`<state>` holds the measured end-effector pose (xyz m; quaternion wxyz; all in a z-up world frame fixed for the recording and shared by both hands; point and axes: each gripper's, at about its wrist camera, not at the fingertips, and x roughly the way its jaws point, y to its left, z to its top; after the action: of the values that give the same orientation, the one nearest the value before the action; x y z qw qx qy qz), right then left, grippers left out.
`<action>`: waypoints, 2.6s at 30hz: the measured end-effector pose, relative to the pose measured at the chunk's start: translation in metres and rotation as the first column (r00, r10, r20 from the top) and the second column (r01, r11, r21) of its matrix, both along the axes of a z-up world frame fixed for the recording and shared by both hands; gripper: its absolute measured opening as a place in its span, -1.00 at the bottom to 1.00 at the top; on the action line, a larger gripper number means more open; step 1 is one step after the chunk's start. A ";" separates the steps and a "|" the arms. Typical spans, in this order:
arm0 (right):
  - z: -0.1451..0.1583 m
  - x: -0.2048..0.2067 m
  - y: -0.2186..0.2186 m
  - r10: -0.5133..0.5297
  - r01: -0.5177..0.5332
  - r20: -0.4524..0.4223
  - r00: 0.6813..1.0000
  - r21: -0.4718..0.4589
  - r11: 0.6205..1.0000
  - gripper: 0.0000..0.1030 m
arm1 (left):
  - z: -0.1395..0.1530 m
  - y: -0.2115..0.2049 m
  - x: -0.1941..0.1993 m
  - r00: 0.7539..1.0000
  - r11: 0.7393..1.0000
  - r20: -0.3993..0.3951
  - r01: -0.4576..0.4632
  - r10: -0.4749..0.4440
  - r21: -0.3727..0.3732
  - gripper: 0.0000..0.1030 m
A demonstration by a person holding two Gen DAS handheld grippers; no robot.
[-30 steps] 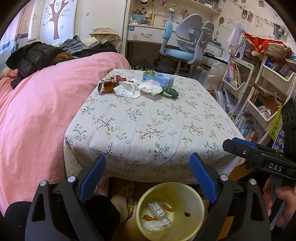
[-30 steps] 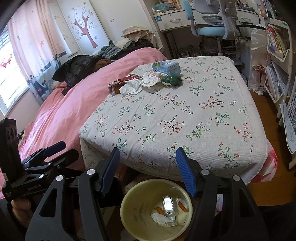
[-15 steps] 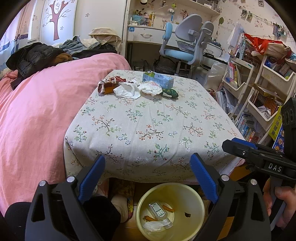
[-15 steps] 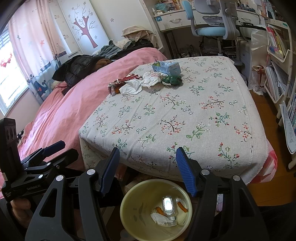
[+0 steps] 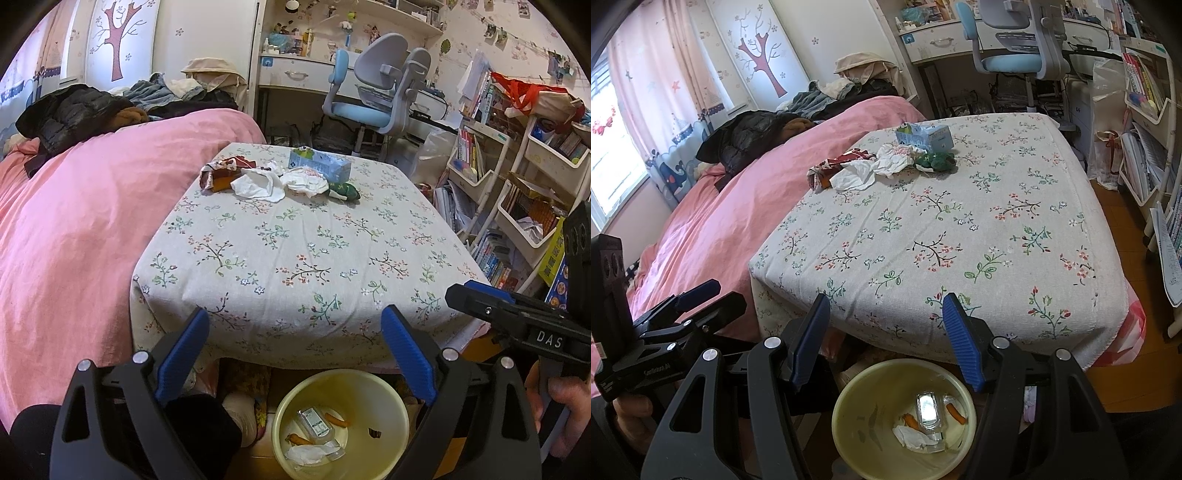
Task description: Collect trash
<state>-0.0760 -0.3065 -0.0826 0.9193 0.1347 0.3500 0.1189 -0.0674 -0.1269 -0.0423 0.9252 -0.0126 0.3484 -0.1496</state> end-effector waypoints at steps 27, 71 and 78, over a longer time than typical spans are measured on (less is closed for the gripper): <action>0.011 0.021 -0.001 0.018 -0.018 0.019 1.000 -0.022 1.000 0.18 | 0.003 0.020 0.026 0.995 0.991 -0.040 -0.091 0.088 -0.097 0.77; -0.019 0.290 -0.031 0.062 -0.094 -0.137 0.989 -0.237 0.967 0.18 | -0.036 -0.016 0.273 0.947 0.969 -0.227 -0.242 0.226 -0.047 0.48; -0.030 0.304 -0.020 0.100 -0.138 -0.156 0.983 -0.263 0.955 0.15 | -0.044 0.005 0.278 0.927 0.958 -0.302 -0.264 0.222 -0.108 -0.81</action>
<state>0.2276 -0.3268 -0.1129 0.8932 -0.0062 0.4346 0.1151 0.2109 -0.1222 -0.0864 0.8729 -0.1453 0.4625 -0.0554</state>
